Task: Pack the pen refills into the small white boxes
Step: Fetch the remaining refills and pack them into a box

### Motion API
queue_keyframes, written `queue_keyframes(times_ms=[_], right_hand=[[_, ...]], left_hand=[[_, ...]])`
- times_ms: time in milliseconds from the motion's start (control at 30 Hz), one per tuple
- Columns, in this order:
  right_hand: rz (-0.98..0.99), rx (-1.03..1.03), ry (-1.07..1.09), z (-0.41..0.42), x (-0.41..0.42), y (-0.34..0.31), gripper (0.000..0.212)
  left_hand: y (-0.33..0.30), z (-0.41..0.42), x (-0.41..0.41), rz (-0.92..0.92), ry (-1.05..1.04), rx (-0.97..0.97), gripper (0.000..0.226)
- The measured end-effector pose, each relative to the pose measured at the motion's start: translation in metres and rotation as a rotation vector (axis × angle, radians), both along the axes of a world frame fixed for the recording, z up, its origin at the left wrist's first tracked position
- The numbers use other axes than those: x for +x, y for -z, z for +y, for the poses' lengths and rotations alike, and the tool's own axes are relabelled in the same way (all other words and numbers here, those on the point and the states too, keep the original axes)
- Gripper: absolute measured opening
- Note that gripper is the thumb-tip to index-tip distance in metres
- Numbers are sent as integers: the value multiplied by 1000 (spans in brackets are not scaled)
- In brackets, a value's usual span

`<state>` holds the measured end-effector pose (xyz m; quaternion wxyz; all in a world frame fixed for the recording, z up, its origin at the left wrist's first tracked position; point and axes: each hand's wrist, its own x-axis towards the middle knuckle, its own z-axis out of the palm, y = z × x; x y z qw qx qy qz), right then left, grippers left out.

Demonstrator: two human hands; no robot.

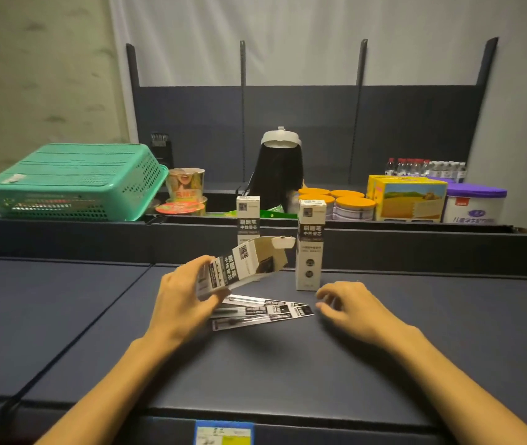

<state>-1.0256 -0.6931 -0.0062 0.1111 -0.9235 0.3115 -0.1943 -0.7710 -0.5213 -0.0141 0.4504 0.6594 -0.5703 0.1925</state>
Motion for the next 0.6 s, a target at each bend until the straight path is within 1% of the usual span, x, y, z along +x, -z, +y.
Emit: queue_keyframes(times_ms=[100,200,267,367,433,533,600], right_hand=[[9,63,-28,7,15,1,32],[72,77,-56,8,26,1,41],[104,65,-72,5,31,0,37],[78,83,-89,-1,33,1,26],[71,81,-102,-3,32,4,23],[83,-17,-127,-7,28,11,24],[-30,-42,-152,-6,28,11,17]], left_hand=[[6,-2,11,17,-1,11,51],[9,-12,14,38,-38,14,51],[9,-21,12,41,-76,10,52],[13,-31,9,43,-100,3,56],[19,-33,11,36,-109,3,57],[24,-32,19,23,-125,-5,57],[23,-29,24,28,-137,-30,56]])
